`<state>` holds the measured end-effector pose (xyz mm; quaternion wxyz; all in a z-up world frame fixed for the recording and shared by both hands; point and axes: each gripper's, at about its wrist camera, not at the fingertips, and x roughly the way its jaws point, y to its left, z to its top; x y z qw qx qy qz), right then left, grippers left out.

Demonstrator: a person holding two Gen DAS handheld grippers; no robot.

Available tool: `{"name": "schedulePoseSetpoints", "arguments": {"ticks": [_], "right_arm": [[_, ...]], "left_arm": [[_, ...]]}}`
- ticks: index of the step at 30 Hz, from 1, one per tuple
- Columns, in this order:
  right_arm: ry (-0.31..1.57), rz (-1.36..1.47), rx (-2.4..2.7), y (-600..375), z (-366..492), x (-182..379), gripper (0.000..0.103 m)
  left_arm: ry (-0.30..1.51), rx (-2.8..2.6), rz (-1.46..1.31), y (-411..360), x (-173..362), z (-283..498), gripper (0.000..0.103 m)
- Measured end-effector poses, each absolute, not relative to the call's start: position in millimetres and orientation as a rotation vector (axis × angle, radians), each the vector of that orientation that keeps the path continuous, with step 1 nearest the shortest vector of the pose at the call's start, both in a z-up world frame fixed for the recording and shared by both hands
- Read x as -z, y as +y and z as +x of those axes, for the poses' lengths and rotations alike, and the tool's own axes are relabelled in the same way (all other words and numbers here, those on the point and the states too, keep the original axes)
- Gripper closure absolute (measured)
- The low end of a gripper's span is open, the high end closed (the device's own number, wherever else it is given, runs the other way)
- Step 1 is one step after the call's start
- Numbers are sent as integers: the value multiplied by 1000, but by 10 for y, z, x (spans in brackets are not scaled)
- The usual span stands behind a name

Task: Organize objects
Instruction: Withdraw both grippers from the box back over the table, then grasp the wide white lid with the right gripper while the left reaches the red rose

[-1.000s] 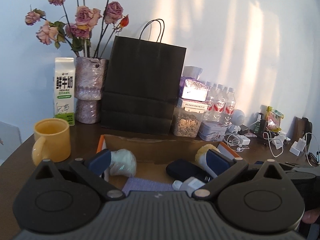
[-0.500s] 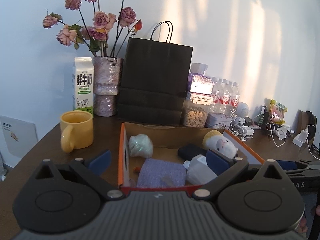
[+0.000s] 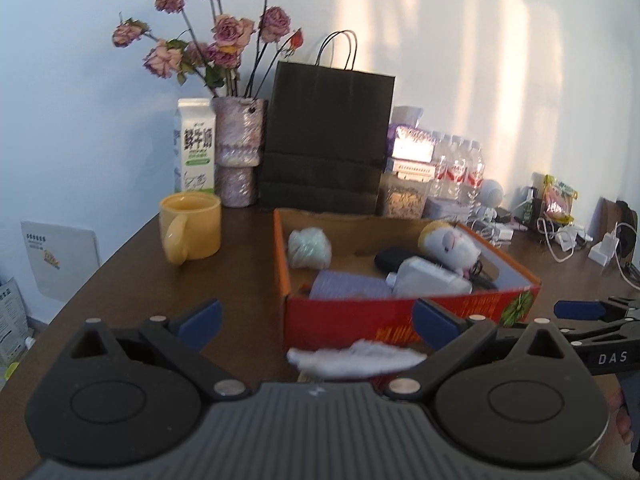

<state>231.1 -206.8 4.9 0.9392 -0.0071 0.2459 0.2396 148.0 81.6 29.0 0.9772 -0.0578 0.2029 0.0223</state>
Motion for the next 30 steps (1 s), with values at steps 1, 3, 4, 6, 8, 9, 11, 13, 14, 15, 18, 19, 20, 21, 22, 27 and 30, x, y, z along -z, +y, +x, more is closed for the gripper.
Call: {"name": "schedulePoseSetpoints", "arguments": {"ticks": [1,3,4,6,8,9,11,13,14,15,18,19,20,21,22,27,30], "right_arm": [[506,-25,-498,-2044,2264,-28,0],[516,-42,-518,-1997,2186,10,0],[524,-52,-530,-1969,2149,35,0],[536,-70,-551,-1902,2080,84,0],[549,-80,-569,-1839,2040,123,0],[559,-88,-578,-1794,2020,145,0],[571,-105,-597,-1708,1990,179,0],[581,-120,-619,-1615,1964,207,0],[582,-129,-629,-1566,1955,219,0],[584,-138,-645,-1511,1948,234,0],[597,-165,-675,-1365,1942,282,0],[603,-176,-681,-1318,1946,303,0],[607,-184,-684,-1276,1955,321,1],[614,-195,-688,-1231,1967,342,3],[621,-202,-688,-1201,1981,361,9],[657,-240,-695,-1069,2058,433,38],[674,-237,-706,-1022,2114,464,59]], "left_arm": [[418,-48,-118,839,-268,1448,0],[438,-54,-119,883,-215,1380,0],[447,-58,-118,907,-188,1347,0],[466,-65,-114,951,-134,1283,0],[482,-72,-113,999,-85,1226,0],[488,-76,-114,1024,-71,1204,0],[494,-86,-120,1075,-45,1153,0],[498,-94,-127,1130,-25,1095,0],[499,-98,-131,1154,-19,1070,0],[500,-103,-134,1179,-12,1044,0],[500,-112,-145,1241,2,979,0],[501,-114,-148,1258,6,964,0],[503,-115,-150,1272,12,954,0],[505,-116,-152,1288,15,942,0],[507,-118,-154,1301,23,936,0],[514,-127,-168,1353,68,939,0],[517,-122,-174,1357,88,948,0]]}}
